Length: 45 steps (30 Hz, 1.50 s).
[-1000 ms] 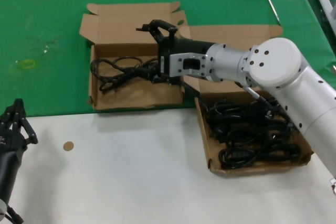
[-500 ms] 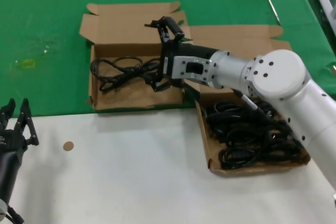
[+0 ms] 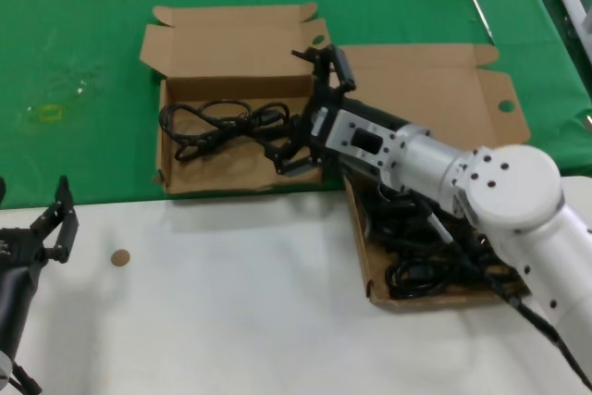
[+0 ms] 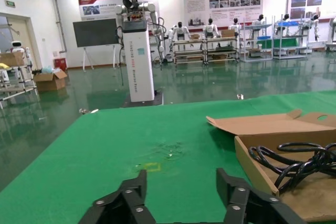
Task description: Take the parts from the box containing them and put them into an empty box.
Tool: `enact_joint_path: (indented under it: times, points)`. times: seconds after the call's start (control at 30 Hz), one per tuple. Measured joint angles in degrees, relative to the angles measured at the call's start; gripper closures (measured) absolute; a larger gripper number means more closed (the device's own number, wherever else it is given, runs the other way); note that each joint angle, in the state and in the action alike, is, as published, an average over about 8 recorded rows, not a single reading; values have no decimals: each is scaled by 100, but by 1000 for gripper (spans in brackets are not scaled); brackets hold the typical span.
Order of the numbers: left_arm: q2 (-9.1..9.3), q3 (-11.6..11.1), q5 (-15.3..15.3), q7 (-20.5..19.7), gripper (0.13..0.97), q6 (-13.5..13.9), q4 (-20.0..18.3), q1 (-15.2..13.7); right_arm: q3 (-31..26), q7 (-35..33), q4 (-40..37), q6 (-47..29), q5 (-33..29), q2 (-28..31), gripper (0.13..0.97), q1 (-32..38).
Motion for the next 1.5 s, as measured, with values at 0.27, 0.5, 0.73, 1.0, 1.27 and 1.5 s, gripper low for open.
enact_joint_path:
  times: [0.27,0.5,0.73,1.0,1.27,1.5]
  points:
    - [0,0,0,3,561,0,0,0,303,325,428,354,250,49,131,-579]
    - [0,0,0,3,405,0,0,0,566,607,799,660,466,92,129,-1082]
    - [0,0,0,1,271,0,0,0,831,891,1174,970,684,134,129,-1586]
    - [0,0,0,1,205,0,0,0,1133,1215,1600,1323,934,184,129,-2163]
    - [0,0,0,1,148,0,0,0,1432,1534,2023,1671,1179,232,129,-2734]
    - [0,0,-1,1,132,0,0,0,1698,1819,2397,1981,1398,275,129,-3244]
